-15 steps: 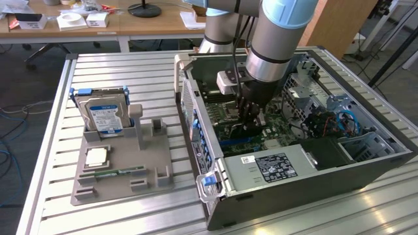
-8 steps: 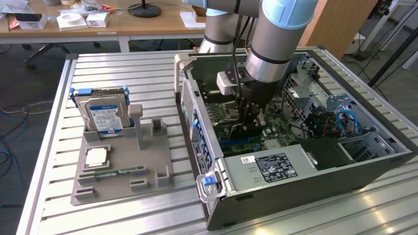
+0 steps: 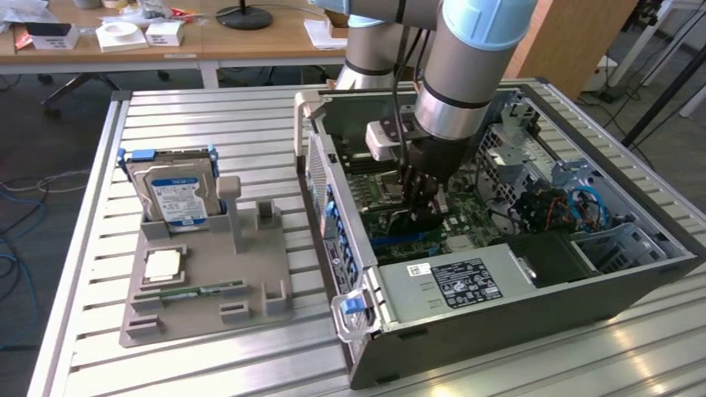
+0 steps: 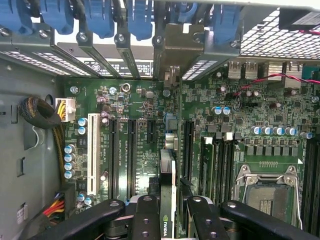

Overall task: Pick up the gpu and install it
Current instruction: 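Insert the gpu into the slot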

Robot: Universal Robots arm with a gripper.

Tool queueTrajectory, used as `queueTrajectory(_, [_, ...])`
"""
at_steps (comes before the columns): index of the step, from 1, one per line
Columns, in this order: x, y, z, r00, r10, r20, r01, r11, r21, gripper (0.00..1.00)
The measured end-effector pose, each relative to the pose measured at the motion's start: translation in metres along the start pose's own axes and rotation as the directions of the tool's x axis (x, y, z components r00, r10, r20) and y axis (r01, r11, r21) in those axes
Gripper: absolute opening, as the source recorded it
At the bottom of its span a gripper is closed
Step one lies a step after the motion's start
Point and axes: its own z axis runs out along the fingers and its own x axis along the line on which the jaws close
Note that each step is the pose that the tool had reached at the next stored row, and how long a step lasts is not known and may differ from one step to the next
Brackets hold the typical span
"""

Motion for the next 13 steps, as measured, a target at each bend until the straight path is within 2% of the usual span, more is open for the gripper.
queueTrajectory(13, [0.0005, -0.0001, -0.0001, 1.0000, 0.001, -0.0008, -0.001, 1.0000, -0.0001, 0.26])
